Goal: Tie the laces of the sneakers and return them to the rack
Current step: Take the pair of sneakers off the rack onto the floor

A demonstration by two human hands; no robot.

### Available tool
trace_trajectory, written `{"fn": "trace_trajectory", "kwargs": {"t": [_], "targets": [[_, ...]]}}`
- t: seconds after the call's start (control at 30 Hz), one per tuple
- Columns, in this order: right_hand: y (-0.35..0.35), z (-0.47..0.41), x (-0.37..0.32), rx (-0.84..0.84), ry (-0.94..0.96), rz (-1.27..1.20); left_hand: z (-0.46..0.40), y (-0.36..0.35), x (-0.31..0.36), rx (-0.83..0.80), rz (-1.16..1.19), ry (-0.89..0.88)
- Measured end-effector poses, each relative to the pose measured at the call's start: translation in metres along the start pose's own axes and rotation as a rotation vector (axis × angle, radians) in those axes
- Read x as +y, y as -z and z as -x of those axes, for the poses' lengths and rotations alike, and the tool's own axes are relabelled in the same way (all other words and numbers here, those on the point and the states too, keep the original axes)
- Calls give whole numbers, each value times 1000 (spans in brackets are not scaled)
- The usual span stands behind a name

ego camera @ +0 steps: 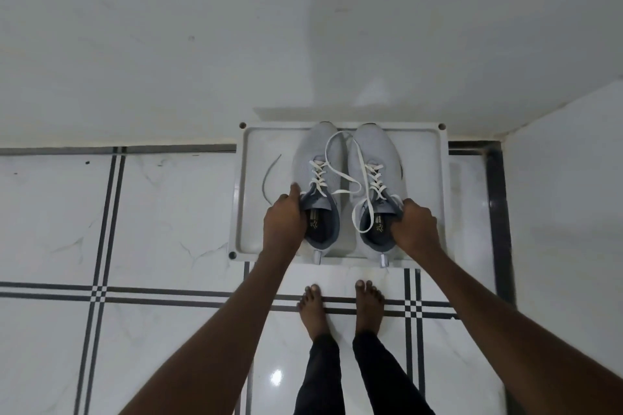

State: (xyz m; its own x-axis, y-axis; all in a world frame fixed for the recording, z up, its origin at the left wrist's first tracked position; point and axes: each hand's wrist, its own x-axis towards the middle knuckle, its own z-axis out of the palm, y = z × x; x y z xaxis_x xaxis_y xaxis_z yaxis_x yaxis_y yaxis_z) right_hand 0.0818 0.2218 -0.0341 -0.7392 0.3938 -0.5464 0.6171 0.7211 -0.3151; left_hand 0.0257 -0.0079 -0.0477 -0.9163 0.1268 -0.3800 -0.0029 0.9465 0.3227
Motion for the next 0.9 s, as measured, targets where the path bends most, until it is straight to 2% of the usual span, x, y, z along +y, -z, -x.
{"fn": "trace_trajectory", "kwargs": {"t": [0.23, 0.5, 0.63, 0.9], "targets": [[22, 62, 7, 70, 66, -8, 62, 38, -6, 88, 58, -27], [22, 189, 33, 229, 111, -55, 184, 67, -36, 219, 160, -138], [-9, 249, 61, 283, 57, -80, 248, 48, -64, 215, 199, -154], [-119, 303, 124, 192, -61, -105, 320, -47, -126, 86, 229, -116]]}}
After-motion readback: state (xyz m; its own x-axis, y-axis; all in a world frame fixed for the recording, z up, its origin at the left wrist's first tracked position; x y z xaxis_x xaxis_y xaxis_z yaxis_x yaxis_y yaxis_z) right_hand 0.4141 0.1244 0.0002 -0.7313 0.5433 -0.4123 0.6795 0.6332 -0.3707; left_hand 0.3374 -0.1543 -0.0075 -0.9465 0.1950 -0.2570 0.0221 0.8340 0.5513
